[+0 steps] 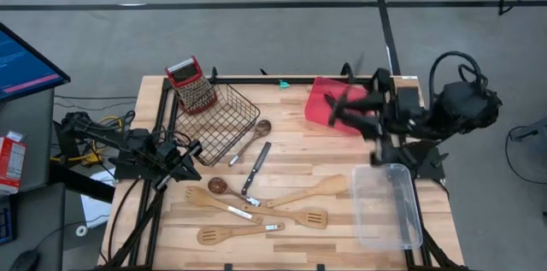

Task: Pick & Place Kitchen Items
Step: Put the right black knife into the red bin

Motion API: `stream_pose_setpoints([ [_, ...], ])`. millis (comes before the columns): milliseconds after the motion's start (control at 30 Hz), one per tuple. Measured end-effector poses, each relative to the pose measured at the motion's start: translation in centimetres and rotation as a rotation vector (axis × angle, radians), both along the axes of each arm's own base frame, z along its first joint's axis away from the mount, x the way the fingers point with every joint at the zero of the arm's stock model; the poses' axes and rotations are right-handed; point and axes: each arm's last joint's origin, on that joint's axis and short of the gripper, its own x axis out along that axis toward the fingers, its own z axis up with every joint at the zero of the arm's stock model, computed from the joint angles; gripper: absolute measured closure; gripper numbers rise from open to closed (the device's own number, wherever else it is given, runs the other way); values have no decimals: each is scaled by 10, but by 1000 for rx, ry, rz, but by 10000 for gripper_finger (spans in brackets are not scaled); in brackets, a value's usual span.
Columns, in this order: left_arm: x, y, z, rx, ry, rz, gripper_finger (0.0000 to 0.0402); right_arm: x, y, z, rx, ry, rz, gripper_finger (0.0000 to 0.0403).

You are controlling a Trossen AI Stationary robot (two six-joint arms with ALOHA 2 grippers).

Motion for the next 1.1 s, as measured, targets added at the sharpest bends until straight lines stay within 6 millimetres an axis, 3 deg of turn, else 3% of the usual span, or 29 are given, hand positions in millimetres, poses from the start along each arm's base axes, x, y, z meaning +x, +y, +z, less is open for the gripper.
stream_pose_setpoints([
  [500, 0, 0, 0, 0, 0, 0, 399, 5, -46, -13, 3, 151, -838, 330],
  [867, 0, 0, 0, 0, -1, 0, 399, 7, -83, -19, -80, 262, -1130, 330],
  [1100, 0, 0, 0, -1, -2, 0, 399, 7, -100, -19, -131, 319, -1209, 330],
])
